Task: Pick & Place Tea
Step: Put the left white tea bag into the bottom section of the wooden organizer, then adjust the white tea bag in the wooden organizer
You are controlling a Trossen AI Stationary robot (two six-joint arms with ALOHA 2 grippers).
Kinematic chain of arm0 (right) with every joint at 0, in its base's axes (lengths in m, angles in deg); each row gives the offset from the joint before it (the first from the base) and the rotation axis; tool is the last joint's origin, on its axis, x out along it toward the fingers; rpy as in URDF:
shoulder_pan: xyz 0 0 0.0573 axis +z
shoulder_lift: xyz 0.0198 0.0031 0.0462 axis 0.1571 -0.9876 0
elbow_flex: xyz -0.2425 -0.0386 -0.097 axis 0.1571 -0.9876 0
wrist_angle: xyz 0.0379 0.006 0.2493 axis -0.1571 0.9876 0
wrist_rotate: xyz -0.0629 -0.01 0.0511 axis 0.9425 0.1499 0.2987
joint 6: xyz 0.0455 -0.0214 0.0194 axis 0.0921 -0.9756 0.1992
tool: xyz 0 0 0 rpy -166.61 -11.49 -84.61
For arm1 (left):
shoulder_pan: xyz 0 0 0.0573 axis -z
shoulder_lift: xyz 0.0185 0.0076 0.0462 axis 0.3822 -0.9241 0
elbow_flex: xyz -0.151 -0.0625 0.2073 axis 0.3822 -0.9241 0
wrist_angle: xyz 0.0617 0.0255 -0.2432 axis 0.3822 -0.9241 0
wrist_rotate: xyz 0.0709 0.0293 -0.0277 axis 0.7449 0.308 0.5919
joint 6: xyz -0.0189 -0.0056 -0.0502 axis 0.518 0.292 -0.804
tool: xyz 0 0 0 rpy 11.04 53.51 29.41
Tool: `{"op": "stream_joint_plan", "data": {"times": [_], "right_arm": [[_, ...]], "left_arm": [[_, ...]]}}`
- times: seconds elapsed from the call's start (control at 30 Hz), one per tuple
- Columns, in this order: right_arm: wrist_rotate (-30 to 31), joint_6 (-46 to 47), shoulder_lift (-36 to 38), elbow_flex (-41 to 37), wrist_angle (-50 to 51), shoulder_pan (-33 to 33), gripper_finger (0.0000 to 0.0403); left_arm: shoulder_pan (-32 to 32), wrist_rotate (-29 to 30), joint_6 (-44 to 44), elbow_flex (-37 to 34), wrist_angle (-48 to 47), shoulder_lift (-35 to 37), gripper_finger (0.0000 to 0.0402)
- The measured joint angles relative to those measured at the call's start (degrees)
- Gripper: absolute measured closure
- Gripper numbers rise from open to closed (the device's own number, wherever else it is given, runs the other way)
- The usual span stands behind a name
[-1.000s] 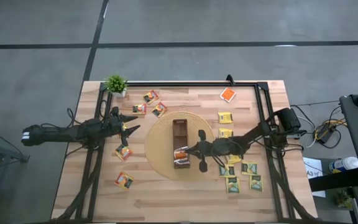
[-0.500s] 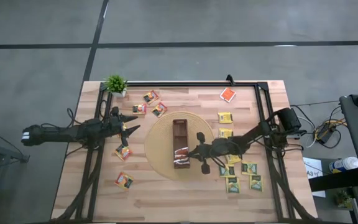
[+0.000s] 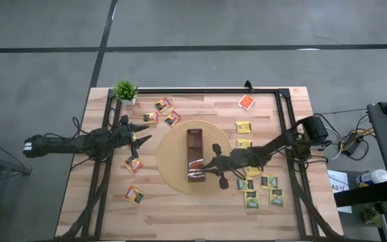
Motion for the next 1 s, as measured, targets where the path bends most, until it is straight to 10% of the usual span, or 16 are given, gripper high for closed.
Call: {"op": "stream_joint_plan", "data": {"times": [0.43, 1.0], "right_arm": [[10.6, 1.4, 6.2, -0.2, 12.3, -0.1, 0.0267], [11.0, 6.4, 5.9, -0.2, 12.2, -2.6, 0.0282]], "left_arm": [[0.0, 0.0, 0.0, 0.0, 0.0, 0.0, 0.0199], [0.0, 0.0, 0.0, 0.0, 0.0, 0.0, 0.0199]]}}
